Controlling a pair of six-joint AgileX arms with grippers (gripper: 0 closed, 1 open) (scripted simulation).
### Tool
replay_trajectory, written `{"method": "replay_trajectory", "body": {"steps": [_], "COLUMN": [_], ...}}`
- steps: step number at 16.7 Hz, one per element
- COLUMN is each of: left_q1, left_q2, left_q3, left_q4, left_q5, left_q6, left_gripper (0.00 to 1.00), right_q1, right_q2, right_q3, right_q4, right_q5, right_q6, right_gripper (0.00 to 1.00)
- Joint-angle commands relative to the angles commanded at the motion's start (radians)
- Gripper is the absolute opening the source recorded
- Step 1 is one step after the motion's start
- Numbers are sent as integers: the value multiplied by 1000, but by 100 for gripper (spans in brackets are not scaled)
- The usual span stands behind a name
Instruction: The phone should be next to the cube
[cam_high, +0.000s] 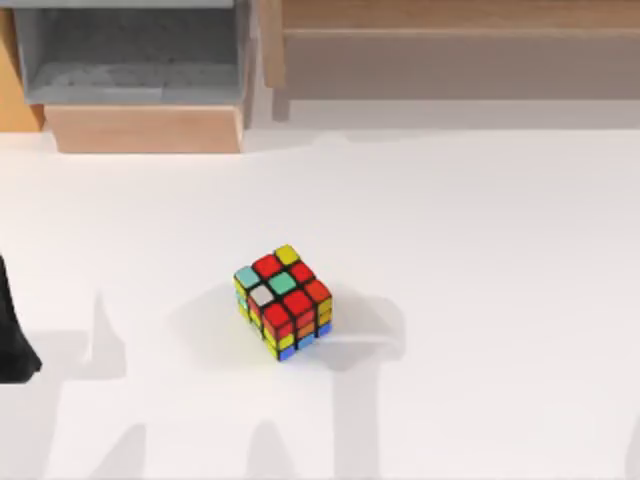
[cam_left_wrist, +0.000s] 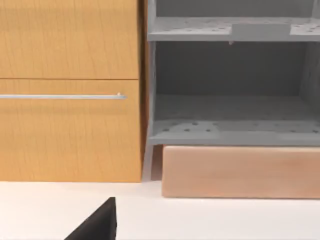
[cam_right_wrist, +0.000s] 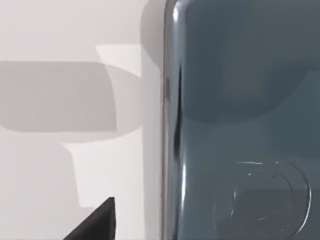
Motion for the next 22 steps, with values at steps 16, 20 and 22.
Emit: {"method": "replay_trajectory", "body": {"steps": [16, 20, 22], "left_q1": [0, 0, 0], "left_q2": [0, 0, 0], "left_q3": [0, 0, 0], "left_q4": [0, 0, 0], "left_q5": [0, 0, 0], "left_q6": [0, 0, 0], "left_gripper": [100, 100, 100], "right_q1": [-44, -44, -44], "right_q2": [197, 201, 201], "right_q3": [-35, -38, -38], "right_q4": [145, 150, 150], "right_q5": [-3, -3, -3], "right_q6": [-36, -36, -36], "right_gripper": [100, 100, 85]}}
